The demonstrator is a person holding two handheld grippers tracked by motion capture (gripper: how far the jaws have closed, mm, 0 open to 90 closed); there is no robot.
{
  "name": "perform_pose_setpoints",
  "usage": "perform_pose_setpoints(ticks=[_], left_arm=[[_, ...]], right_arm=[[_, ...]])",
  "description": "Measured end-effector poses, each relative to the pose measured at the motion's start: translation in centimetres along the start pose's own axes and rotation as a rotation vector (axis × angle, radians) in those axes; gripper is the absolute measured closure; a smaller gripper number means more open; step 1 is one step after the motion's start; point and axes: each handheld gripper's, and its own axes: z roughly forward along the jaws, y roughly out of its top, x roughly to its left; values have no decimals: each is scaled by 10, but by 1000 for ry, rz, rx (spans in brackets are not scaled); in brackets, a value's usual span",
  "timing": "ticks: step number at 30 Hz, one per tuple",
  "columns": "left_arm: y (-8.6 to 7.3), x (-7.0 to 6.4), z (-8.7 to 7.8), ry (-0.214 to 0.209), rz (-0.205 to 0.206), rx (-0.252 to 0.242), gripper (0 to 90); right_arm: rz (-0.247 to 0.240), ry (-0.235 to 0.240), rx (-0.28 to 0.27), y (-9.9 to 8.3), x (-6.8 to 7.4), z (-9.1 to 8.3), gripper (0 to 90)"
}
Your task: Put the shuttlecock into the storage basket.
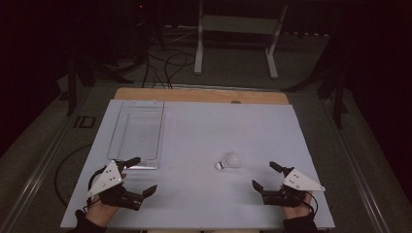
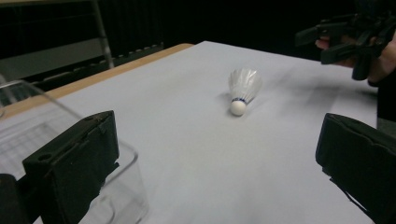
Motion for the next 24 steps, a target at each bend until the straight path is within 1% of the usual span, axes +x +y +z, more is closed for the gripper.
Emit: perform_pose_setpoints(ticks=[2, 3, 4, 5, 8, 13, 15, 16, 17, 18, 22, 24], left_arm=[[5, 0, 3, -6, 8, 22, 0], [7, 0, 5, -17, 4, 28, 0], [10, 1, 7, -36, 1, 23, 0], [12, 1, 8, -42, -4, 29, 0], [17, 1, 12, -32, 11, 41, 0], [27, 1, 16, -50, 22, 44, 0], [30, 1, 19, -63, 19, 48, 0], [30, 1, 19, -63, 19, 48, 0], [33, 0, 22, -66, 31, 59, 0], [34, 0, 24, -70, 32, 67, 0], [40, -4, 33, -96, 60, 84, 0], [41, -6, 39, -114, 56, 95, 0]], right_arm=[[1, 4, -1, 0, 0, 0, 95], [0, 4, -1, 0, 0, 0, 95], [3, 6, -1, 0, 0, 0, 95], [5, 9, -1, 0, 0, 0, 95], [8, 12, -1, 0, 0, 0, 95], [14, 18, -2, 1, 0, 0, 95], [14, 20, -3, 1, 1, 0, 95], [14, 20, -3, 1, 1, 0, 95], [11, 21, -3, 1, 1, 0, 95], [11, 22, -3, 1, 1, 0, 95], [15, 23, -2, 1, 0, 0, 95], [13, 25, 0, 1, 0, 0, 95]])
